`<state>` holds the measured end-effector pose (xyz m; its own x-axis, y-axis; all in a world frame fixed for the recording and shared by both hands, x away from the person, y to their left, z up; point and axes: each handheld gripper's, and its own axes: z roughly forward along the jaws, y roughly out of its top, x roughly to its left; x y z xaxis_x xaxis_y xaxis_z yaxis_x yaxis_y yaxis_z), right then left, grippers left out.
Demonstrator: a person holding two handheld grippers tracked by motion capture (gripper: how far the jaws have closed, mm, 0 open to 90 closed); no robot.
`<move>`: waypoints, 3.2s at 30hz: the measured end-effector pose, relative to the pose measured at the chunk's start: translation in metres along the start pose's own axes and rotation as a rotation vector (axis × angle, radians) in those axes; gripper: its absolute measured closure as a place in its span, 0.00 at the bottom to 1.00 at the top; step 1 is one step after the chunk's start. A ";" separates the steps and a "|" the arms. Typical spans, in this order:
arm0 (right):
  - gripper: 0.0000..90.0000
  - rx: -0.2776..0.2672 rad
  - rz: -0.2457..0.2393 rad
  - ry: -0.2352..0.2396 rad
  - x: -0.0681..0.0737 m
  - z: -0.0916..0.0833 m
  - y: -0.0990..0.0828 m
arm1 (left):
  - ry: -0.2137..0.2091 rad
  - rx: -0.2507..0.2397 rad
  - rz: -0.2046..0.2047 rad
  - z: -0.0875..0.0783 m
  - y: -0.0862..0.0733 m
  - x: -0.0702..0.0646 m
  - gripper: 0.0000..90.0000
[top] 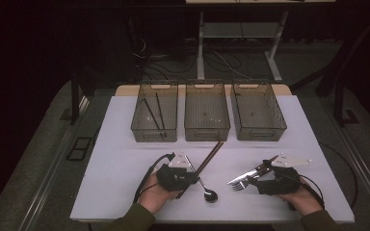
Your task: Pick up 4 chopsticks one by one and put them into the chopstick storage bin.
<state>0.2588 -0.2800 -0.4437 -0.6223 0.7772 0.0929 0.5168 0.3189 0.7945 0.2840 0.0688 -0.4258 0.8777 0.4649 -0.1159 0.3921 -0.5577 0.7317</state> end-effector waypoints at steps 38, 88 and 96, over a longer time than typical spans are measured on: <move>0.14 0.000 -0.006 -0.001 0.000 0.000 0.000 | 0.059 0.078 -0.056 0.051 0.024 0.026 0.88; 0.14 0.000 -0.005 0.000 0.000 -0.001 0.001 | 0.051 0.030 -0.102 0.048 0.024 0.017 0.94; 0.14 -0.001 -0.007 0.001 0.000 -0.001 0.001 | 0.026 -0.014 -0.111 0.044 0.030 0.013 0.94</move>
<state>0.2587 -0.2803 -0.4425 -0.6267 0.7743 0.0882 0.5122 0.3240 0.7954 0.3193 0.0285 -0.4349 0.8216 0.5410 -0.1794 0.4824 -0.4923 0.7246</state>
